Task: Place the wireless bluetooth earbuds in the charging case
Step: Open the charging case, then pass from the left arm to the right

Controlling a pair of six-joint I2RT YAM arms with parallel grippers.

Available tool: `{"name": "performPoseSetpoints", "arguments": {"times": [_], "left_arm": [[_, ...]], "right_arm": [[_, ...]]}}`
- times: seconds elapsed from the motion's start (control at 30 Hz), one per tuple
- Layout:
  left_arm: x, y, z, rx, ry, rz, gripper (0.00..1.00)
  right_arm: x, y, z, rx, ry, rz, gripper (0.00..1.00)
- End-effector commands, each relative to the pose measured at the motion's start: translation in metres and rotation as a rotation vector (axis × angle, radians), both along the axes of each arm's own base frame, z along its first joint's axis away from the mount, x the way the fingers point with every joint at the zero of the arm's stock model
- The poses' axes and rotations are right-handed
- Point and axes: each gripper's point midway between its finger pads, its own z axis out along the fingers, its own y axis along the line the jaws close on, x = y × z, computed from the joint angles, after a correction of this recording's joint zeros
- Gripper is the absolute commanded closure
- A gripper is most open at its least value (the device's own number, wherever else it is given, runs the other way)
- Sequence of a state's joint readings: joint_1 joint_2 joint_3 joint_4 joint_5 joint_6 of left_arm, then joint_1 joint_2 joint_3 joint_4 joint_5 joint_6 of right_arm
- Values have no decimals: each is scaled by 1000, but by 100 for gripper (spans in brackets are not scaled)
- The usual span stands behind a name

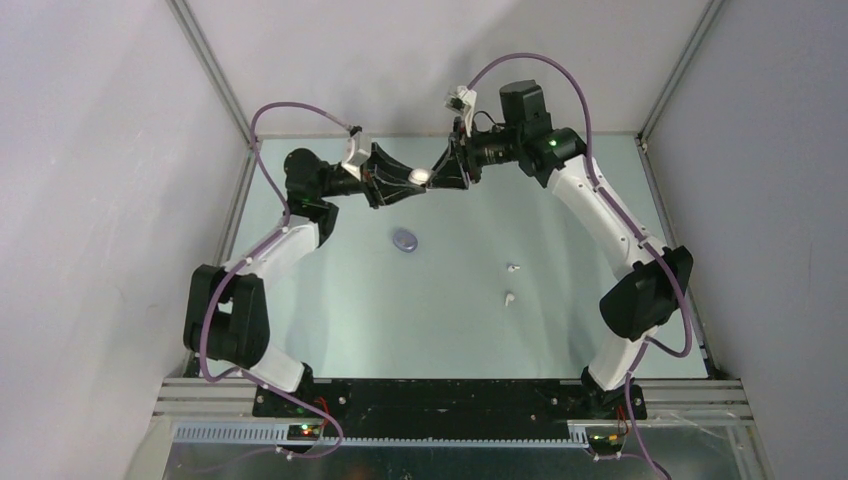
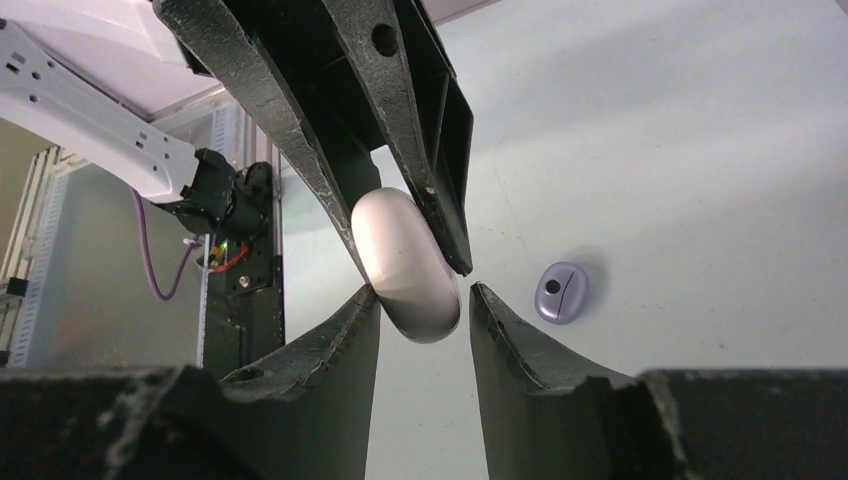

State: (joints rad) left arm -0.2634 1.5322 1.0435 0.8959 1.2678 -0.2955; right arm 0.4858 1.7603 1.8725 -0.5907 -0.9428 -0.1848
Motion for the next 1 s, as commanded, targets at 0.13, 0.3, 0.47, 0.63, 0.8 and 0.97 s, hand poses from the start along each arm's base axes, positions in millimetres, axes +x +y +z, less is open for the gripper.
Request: {"name": "performPoseSetpoints", "arguments": {"times": [0.13, 0.3, 0.47, 0.63, 0.8, 0.97], "left_arm": [[-8, -4, 14, 7, -74, -59, 100], [-7, -4, 12, 8, -60, -54, 100], [-6, -4, 12, 6, -56, -50, 100], [1, -5, 9, -2, -10, -23, 100], [5, -5, 8, -17, 29, -5, 100], [5, -4, 11, -21, 29, -2, 100]], "right_arm": [[32, -8, 32, 64, -86, -98, 58], [37, -10, 38, 76, -103, -123, 57], [44, -14, 39, 73, -111, -157, 55], [32, -14, 41, 81, -127, -85, 48], [13, -14, 37, 75, -133, 0, 43], [14, -12, 28, 58, -125, -9, 44]]}}
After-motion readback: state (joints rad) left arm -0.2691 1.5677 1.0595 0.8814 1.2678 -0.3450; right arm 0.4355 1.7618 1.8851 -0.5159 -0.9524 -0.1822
